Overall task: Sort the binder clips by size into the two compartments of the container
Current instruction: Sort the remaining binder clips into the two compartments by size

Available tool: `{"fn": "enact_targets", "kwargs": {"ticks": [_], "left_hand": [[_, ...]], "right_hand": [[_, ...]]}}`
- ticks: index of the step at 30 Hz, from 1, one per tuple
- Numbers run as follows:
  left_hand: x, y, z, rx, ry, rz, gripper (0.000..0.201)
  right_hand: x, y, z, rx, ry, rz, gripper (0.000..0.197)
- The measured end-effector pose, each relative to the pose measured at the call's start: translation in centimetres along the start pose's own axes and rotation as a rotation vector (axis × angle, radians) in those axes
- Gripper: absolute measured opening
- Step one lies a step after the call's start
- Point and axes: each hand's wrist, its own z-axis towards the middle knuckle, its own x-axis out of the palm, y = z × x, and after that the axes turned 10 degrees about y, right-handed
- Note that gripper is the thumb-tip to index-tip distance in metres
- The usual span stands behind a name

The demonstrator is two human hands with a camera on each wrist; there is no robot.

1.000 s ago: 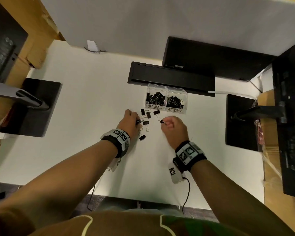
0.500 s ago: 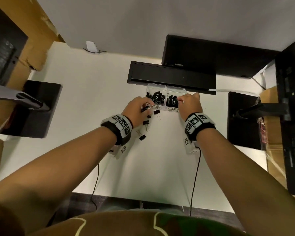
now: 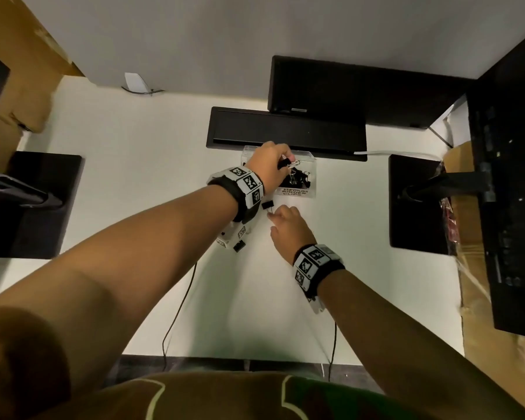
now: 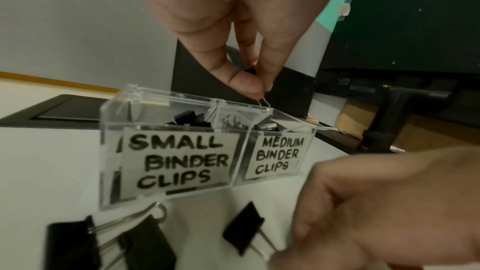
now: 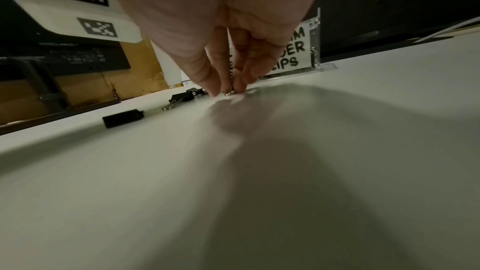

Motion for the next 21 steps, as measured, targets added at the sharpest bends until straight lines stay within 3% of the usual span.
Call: {"fn": "enact_targets", "kwargs": {"ticks": [8,15,19,21], "left_hand": [[0.8,-0.1,-0.1,0.039,0.077,0.054,0.037],[-0.3,2.4,-4.1,-0.005,-0.013,-0.095,0.015],[0.5,5.2,-7.6,-0.077,0.115,-0.025,0.013],[1.2,6.4,-8.9,-0.103,0.211,0.061,0.016]], "right_hand": [[0.7,-2.2,-2.0,0.098,-0.069,0.166,0.021],[0.0,-1.1,-0.9,0.127,-0.103,0.238,0.022],[0.0,-0.8,-0.3,0.155,-0.085,0.253,0.019],[-0.2,-0.9,-0.1,0.182,-0.072,0.318,0.027]]}}
